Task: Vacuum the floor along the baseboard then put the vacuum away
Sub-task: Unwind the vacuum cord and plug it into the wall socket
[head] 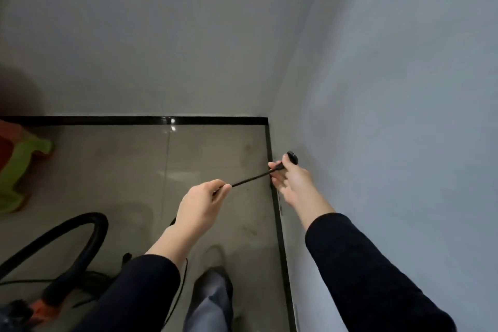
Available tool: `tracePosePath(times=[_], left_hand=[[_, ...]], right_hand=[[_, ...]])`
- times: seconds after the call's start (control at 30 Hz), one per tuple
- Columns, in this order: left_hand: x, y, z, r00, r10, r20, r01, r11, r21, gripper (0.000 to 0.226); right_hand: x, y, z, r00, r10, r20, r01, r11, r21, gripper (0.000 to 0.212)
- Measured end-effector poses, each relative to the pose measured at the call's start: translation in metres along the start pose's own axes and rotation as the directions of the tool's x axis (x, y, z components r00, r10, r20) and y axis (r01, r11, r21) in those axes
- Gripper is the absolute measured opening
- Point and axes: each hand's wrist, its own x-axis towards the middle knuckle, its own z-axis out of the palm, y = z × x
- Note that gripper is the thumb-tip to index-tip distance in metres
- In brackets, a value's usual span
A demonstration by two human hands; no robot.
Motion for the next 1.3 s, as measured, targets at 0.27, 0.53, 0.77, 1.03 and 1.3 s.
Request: tracePosePath(times=[0.27, 0.53, 0.77, 1.03, 1.3], left_hand=[[0.136, -0.062, 0.099, 0.982, -0.042, 0.186, 0.013, 0.988, 0.154, 0.033], [0.212, -0.112, 0.192, 0.944, -0.011, 0.328, -0.033, 0.991, 0.128, 0.035], [0.223, -0.112, 0.23, 0.91, 0.033, 0.414, -0.066, 0.996, 0.065, 0.023], [0.229, -0.108, 0.236, 0.921, 0.034, 0.389, -0.061, 0.996, 0.057, 0.021], [0.224, -0.102, 0.238, 0.909, 0.018, 0.416, -0.051, 0.996, 0.067, 0.024]], right_hand=[[0.179, 0.043, -0.005, 0.972, 0.209, -0.108, -0.215, 0.975, -0.046, 0.015], [0.297, 0.098, -0.021, 0.918, 0.275, -0.284, -0.259, 0.961, 0.094, 0.018], [0.329, 0.111, -0.038, 0.886, 0.268, -0.378, -0.187, 0.953, 0.238, 0.023], [0.336, 0.107, -0.034, 0.885, 0.306, -0.35, -0.104, 0.865, 0.491, 0.021], [0.335, 0.1, -0.034, 0.858, 0.335, -0.389, -0.087, 0.842, 0.533, 0.016]])
